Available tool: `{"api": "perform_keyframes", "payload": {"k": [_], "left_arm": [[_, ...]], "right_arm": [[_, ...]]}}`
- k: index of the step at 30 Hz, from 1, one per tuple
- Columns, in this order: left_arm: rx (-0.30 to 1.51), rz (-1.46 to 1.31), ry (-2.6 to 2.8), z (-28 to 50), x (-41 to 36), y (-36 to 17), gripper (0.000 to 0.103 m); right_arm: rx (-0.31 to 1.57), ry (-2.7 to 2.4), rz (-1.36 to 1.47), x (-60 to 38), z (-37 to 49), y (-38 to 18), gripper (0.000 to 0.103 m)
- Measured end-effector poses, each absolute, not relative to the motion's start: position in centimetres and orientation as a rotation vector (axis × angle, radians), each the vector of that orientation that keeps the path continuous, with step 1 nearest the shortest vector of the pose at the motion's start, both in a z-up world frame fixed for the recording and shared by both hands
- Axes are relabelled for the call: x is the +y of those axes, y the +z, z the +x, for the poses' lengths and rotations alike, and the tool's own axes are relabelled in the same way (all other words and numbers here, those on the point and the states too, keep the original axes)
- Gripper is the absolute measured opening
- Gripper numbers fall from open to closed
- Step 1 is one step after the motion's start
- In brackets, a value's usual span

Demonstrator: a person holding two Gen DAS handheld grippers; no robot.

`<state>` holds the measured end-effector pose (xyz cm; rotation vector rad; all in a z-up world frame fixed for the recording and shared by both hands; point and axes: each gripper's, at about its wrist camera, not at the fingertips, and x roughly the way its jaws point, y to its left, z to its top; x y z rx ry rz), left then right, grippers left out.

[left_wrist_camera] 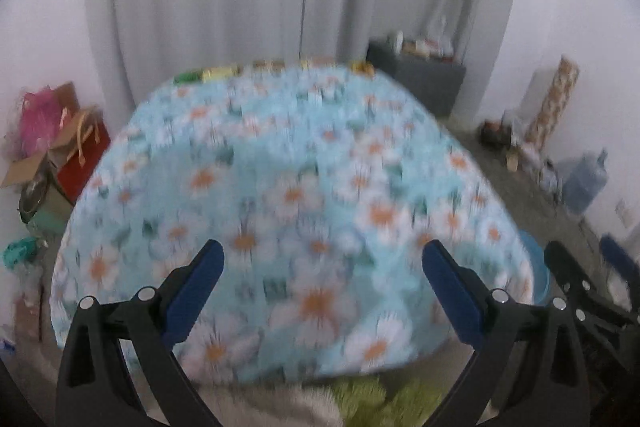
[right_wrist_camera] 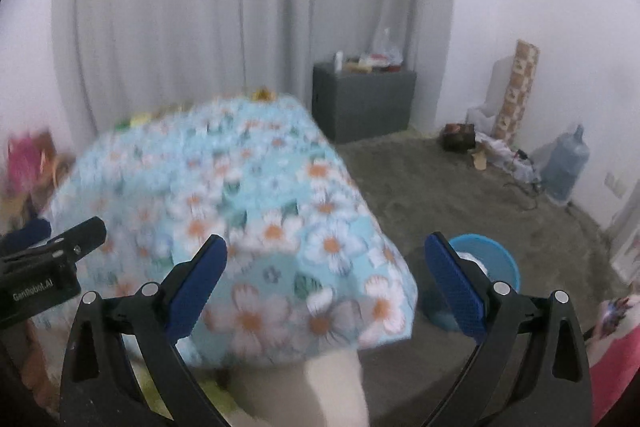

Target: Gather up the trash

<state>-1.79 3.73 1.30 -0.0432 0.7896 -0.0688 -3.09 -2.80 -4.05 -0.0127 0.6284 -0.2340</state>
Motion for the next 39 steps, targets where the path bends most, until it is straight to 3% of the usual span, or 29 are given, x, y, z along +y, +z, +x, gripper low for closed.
{"api": "perform_keyframes", "payload": {"k": [14,39], "left_arm": [[0.907,0.022,0.0,-1.4,3.6,-1.2,0.097],[0.908,0.094,-0.028,-1.1,1.5,-1.1,0.097]], "right_arm": [[0.864,-0.283,-0.005,-3.5,-4.1,-8.5,0.095],[0.872,-0.351,0.018,-6.6,-4.8,-8.6,0.095]]}}
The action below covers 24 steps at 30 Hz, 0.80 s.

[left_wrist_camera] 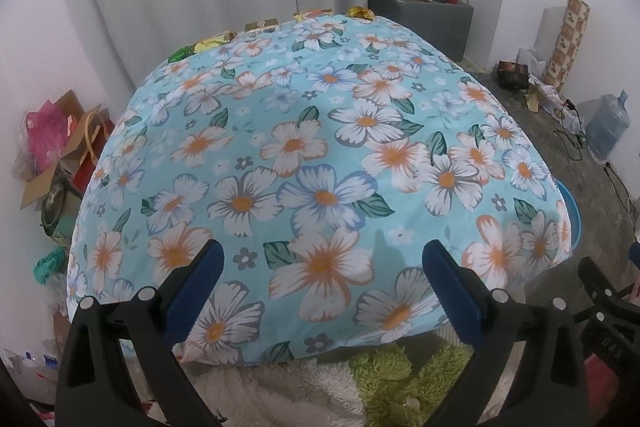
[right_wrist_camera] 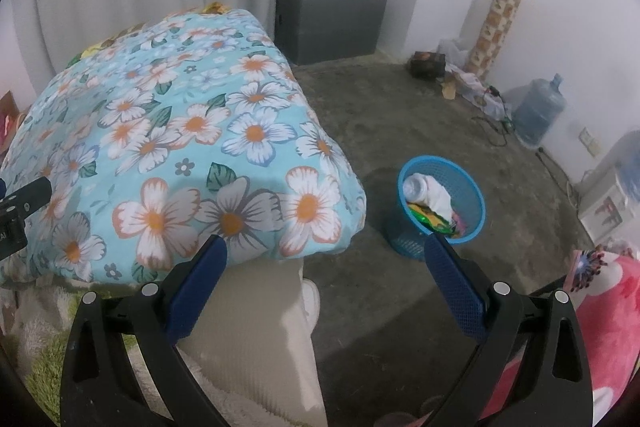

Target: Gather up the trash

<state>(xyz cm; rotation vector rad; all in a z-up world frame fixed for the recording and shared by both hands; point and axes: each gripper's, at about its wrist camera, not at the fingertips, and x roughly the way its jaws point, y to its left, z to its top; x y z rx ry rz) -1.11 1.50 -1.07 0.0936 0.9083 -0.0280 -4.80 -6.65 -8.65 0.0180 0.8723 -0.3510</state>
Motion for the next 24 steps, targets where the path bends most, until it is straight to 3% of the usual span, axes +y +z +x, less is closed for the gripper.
{"api": "perform_keyframes", "payload": {"k": [24], "left_arm": [[0.879,0.114,-0.11,-1.3,0.0,-0.4,0.097]], "right_arm": [[0.867,-0.36,0.034,-7.8,-4.9,-8.3,0.095]]}}
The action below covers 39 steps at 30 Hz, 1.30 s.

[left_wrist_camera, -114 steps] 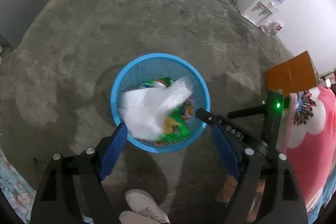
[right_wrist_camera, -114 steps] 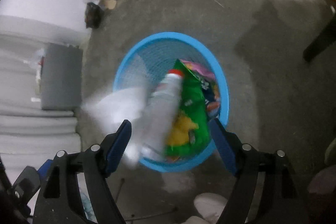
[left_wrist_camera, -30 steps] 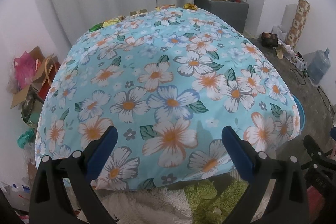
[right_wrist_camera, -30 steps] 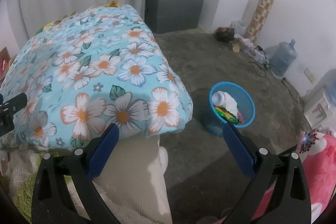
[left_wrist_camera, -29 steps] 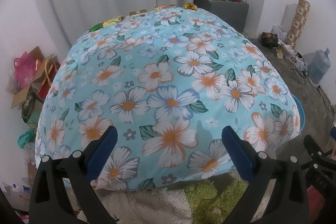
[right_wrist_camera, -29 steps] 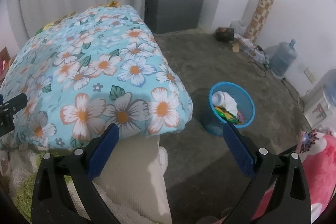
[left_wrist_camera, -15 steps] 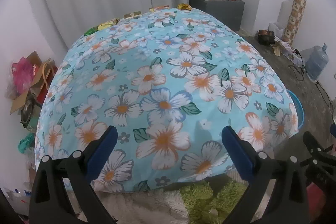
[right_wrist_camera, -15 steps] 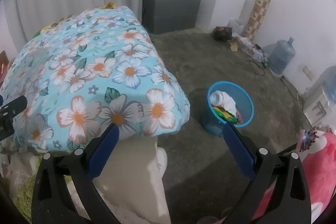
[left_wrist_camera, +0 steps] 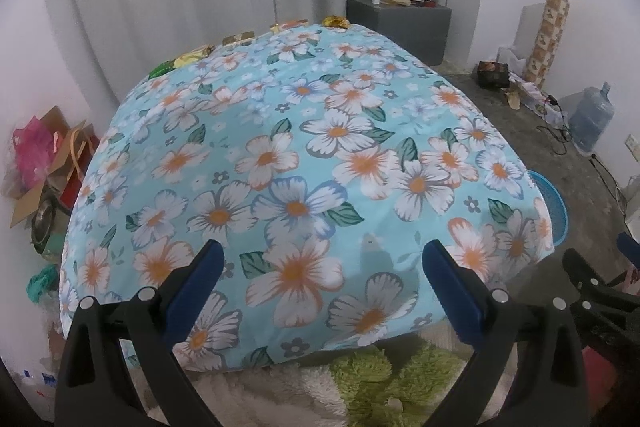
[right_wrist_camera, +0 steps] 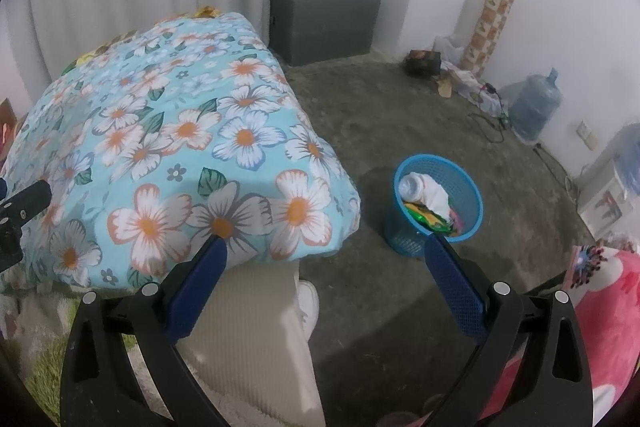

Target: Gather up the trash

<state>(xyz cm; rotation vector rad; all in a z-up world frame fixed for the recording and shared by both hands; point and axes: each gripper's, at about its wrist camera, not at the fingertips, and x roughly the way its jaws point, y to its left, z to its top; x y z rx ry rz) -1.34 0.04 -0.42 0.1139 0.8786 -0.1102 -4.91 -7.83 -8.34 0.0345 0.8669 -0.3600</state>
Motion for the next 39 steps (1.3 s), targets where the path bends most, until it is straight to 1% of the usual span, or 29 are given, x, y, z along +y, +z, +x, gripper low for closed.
{"api": "perform_keyframes", "payload": {"k": [39], "left_arm": [[0.884,0.106,-0.097,-0.8,0.1,-0.3,0.097]], "right_arm": [[0.853,-0.411,0.033,-9.0,-5.9,-8.0,0.095]]}}
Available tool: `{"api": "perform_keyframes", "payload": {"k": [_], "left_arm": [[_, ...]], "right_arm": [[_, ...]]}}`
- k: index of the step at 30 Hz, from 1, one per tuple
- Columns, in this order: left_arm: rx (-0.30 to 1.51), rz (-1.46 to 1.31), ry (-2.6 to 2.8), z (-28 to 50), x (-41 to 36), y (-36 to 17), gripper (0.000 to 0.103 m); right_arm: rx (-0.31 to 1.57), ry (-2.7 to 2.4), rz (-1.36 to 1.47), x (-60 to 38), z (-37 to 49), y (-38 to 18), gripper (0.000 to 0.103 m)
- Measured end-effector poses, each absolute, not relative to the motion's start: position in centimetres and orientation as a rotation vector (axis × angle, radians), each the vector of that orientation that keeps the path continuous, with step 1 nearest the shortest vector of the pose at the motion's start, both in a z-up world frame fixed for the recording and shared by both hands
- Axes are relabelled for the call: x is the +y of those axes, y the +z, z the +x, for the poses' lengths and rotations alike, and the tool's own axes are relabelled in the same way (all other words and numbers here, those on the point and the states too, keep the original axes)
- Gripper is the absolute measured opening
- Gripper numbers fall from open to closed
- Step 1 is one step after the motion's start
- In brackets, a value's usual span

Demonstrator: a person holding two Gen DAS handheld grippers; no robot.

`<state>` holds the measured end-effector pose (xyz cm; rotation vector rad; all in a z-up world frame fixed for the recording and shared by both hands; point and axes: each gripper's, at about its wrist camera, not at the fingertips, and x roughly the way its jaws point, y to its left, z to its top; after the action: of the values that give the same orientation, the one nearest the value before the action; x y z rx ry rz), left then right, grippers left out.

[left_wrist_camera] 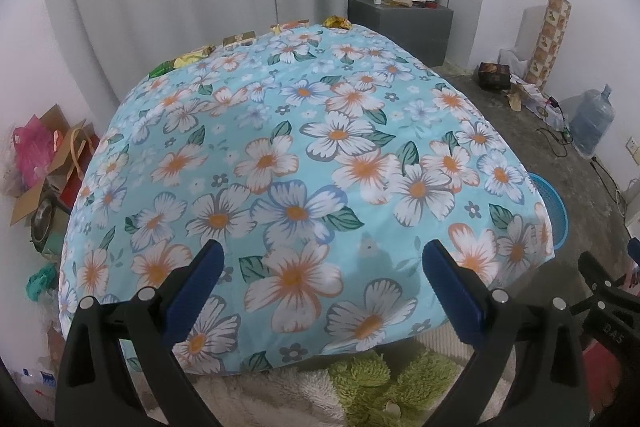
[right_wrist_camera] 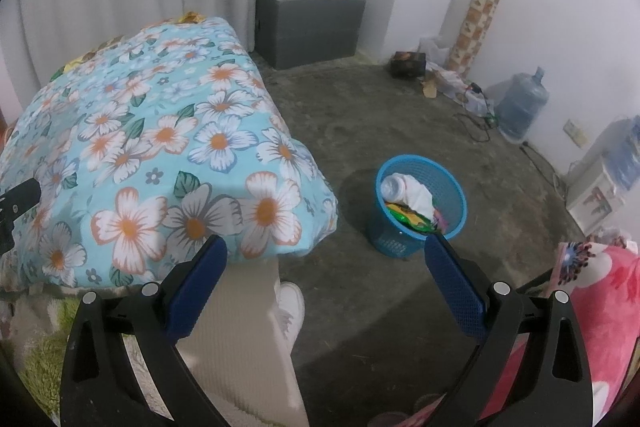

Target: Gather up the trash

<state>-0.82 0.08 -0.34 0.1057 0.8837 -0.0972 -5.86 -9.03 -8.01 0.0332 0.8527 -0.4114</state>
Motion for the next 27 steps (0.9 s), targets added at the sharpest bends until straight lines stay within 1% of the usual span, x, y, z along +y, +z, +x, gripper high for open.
{"api": "perform_keyframes", "payload": {"k": [27], "left_arm": [[0.885,0.106,-0.095,-0.63,0.18,-0.47,0.097]], "right_arm": [[0.851,-0.404,0.025,-8.98,-5.54,-8.03,0.095]]}}
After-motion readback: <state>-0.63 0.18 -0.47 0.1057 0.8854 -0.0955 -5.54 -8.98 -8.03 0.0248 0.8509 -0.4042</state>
